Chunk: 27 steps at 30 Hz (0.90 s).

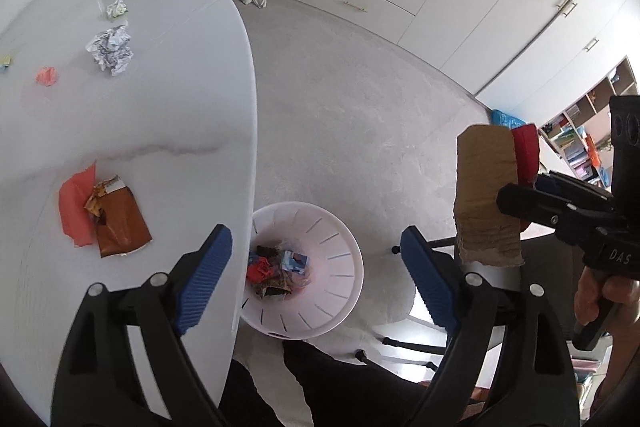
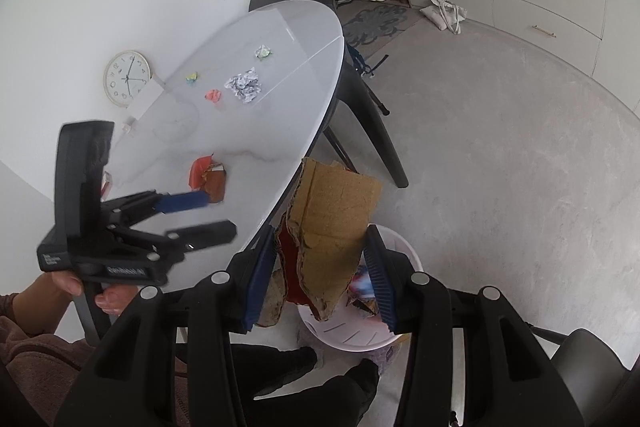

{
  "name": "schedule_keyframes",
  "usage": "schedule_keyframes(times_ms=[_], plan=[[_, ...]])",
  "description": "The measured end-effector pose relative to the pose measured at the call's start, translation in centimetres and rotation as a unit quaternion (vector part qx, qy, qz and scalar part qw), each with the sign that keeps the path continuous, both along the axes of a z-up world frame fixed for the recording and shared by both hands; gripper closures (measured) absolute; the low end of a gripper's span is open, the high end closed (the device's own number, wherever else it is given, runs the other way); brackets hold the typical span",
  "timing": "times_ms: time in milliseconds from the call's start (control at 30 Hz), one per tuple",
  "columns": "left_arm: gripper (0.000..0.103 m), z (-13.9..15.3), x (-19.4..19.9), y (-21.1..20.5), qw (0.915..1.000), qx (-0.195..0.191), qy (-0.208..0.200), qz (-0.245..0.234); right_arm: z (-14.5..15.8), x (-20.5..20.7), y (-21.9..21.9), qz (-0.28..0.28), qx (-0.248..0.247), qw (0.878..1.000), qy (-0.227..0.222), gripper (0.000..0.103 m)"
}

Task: Collect trash
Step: 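Carry the tissue box and cardboard over the wastebasket and open both grippers, then grasp the orange paper sheet on the table with the left gripper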

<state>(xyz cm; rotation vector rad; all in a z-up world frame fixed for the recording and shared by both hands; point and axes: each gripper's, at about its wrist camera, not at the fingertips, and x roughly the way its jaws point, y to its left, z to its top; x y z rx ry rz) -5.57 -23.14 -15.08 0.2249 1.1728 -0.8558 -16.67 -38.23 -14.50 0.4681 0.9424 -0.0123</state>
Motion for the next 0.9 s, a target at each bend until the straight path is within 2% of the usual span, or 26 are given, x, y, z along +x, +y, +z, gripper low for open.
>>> schedule_keyframes(times_ms=[167, 300, 400, 467, 567, 667, 800, 900], plan=[[0.008, 2.7, 0.4, 3.5, 0.9979, 0.000, -0.028, 0.059, -0.6, 0.4, 1.3, 0.013, -0.004, 1.000, 0.004, 0.056], [0.008, 4.5, 1.3, 6.5, 0.9941, 0.012, -0.051, 0.094, -2.1, 1.2, 3.1, 0.025, -0.009, 0.999, 0.020, 0.055], [0.008, 5.1, 1.9, 8.7, 0.9915, 0.018, -0.061, 0.114, -3.9, 1.8, 4.9, 0.036, -0.026, 0.998, 0.045, 0.042], [0.008, 5.4, 2.4, 10.0, 0.9895, 0.019, -0.060, 0.130, -5.1, 2.2, 6.0, 0.037, -0.040, 0.997, 0.062, 0.022], [0.008, 5.2, 3.0, 12.0, 0.9869, 0.024, -0.055, 0.150, -6.1, 2.6, 7.0, 0.029, -0.045, 0.995, 0.082, 0.013], [0.008, 5.1, 3.3, 14.0, 0.9843, 0.028, -0.055, 0.165, -5.8, 2.7, 7.6, 0.009, -0.046, 0.995, 0.090, 0.008], [0.008, 5.4, 3.8, 15.9, 0.9822, 0.026, -0.056, 0.178, -3.9, 2.6, 8.2, -0.014, -0.079, 0.994, 0.078, 0.003], [0.008, 5.4, 4.2, 16.9, 0.9808, 0.031, -0.059, 0.184, -2.4, 2.7, 8.6, -0.021, -0.091, 0.993, 0.066, 0.003]])
